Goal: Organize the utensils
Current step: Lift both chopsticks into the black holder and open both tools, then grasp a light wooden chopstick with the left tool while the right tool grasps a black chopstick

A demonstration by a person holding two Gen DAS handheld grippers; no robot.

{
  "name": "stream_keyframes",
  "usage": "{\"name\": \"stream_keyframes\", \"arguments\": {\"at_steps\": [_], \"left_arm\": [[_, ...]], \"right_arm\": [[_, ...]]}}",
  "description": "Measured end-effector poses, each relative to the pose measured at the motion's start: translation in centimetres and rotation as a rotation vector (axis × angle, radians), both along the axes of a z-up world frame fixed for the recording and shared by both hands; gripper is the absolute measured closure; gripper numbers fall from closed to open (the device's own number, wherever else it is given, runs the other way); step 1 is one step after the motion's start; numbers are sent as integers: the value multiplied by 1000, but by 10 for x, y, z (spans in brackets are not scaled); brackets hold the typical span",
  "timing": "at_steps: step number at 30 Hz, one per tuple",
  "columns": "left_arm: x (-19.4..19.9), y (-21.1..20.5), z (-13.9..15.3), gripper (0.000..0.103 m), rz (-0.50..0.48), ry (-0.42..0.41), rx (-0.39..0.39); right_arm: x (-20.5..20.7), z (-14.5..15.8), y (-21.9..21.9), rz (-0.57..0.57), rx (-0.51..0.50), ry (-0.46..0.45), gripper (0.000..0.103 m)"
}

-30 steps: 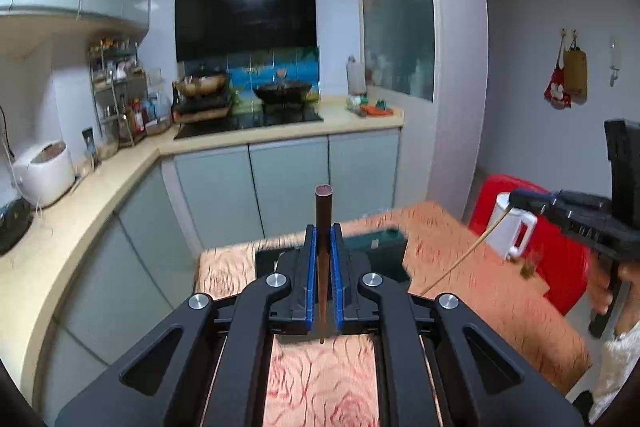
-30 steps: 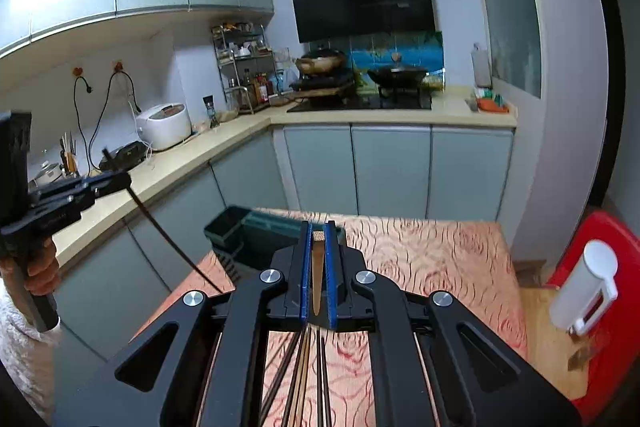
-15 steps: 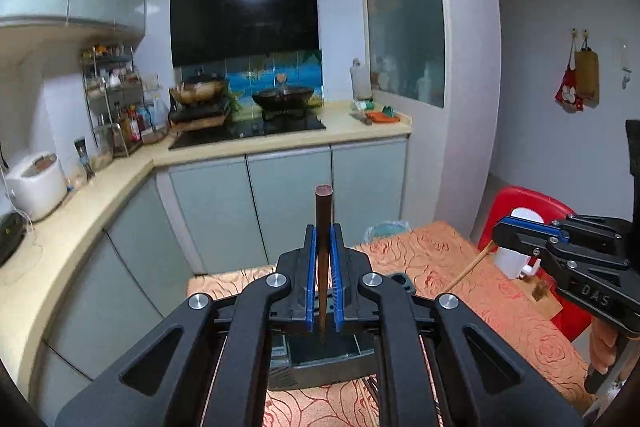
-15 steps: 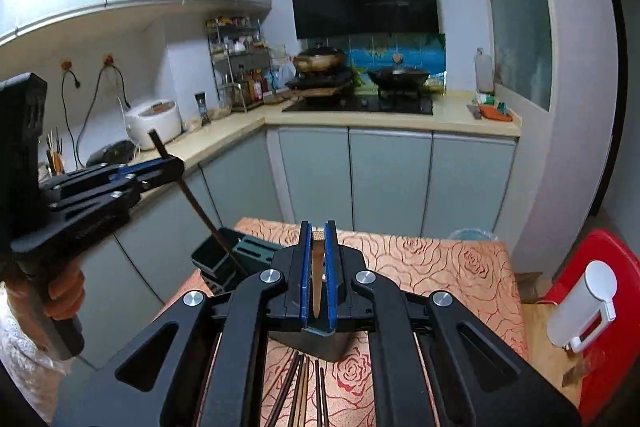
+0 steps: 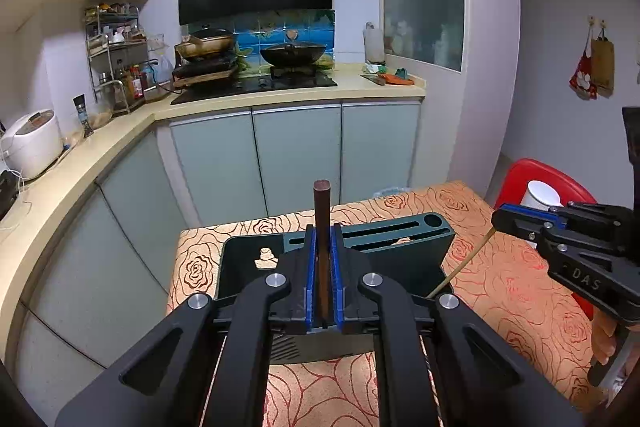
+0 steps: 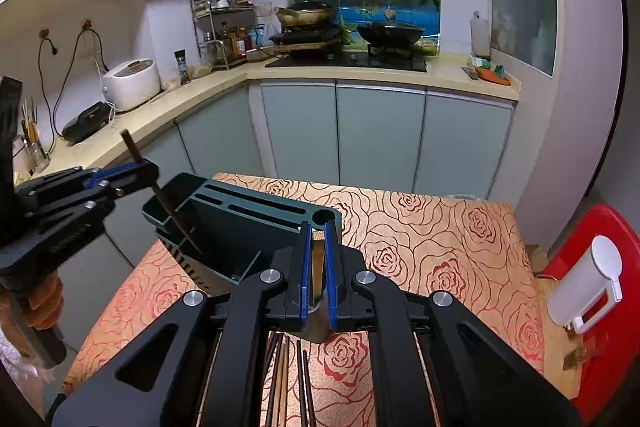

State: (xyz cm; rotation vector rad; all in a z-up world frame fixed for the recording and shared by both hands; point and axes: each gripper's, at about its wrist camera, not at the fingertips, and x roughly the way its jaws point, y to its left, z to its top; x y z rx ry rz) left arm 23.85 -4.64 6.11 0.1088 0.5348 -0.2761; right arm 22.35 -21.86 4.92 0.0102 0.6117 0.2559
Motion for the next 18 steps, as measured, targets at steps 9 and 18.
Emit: {"name": "stream_keyframes", "arguments": {"at_steps": [9,18], "left_arm": [[-9,12,8,44,27,-22,-37],[-34,21,13,21,33,-63,-55]], "right_arm": [[-5,3,-6,-12,22,-16,68],[-31,18,-13,-23,27,-96,54]]}}
